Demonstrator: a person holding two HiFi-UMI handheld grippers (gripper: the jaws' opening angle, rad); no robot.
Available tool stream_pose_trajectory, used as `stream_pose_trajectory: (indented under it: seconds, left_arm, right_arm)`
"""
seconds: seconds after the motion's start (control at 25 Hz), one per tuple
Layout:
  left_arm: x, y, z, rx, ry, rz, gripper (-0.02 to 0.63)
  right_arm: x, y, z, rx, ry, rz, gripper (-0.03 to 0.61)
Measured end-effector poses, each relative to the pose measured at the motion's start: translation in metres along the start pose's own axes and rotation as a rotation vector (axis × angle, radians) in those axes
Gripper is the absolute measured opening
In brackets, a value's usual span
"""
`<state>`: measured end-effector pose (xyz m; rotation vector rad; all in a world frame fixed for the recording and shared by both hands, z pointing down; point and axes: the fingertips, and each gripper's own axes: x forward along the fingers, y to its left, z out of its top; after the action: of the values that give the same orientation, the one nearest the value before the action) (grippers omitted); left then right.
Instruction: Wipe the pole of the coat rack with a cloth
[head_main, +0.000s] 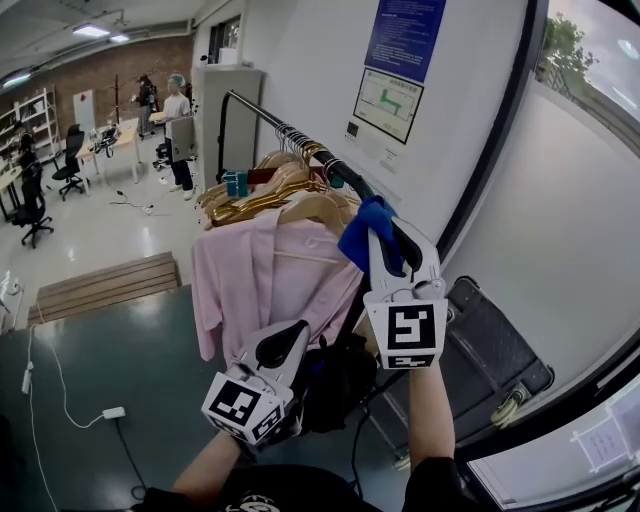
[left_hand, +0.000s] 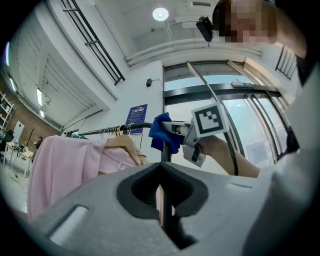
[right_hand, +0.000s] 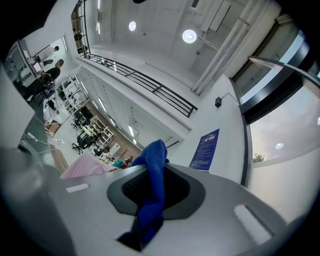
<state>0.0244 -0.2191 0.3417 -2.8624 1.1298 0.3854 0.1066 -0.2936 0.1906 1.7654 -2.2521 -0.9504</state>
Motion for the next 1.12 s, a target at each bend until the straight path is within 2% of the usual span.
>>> stream_pose_trajectory:
  seconds: [0.12, 0.28, 0.44, 0.56, 0.64, 0.8, 1.0, 1.12]
  left_arm:
    - [0.001, 0.0, -0.002, -0.009, 0.005, -0.002, 0.005]
    - [0.002, -0.007, -0.003, -0.009, 0.007, -0.014, 0.005]
    - [0.003, -0.011, -0.013, 0.002, 0.023, -0.009, 0.005]
    - [0.004, -0.006, -0.021, -0.001, 0.038, 0.006, 0.005]
    - [0.001, -0.004, -0.023, -0.006, 0.044, 0.017, 0.005]
    - [-0.004, -0.001, -0.024, -0.013, 0.046, 0.035, 0.005]
    - [0.001, 0.002, -0.025, -0.021, 0.044, 0.036, 0.005]
    - [0.005, 0.004, -0.025, -0.024, 0.045, 0.034, 0.005]
  right_arm:
    - [-0.029, 0.017, -0.019, -0.012, 0.008, -0.01, 0.046]
    - [-0.064, 0.059, -0.075, -0.062, 0.134, 0.018, 0.046]
    - [-0.086, 0.096, -0.131, -0.04, 0.179, 0.024, 0.046]
    - [-0.095, 0.111, -0.153, -0.078, 0.208, 0.026, 0.046]
    - [-0.094, 0.11, -0.153, -0.093, 0.202, 0.019, 0.046]
    - [-0.085, 0.097, -0.14, -0.028, 0.2, 0.05, 0.048]
    - [-0.06, 0.06, -0.083, -0.013, 0.086, -0.02, 0.048]
    - [-0.044, 0.036, -0.053, 0.053, 0.065, -0.064, 0.048]
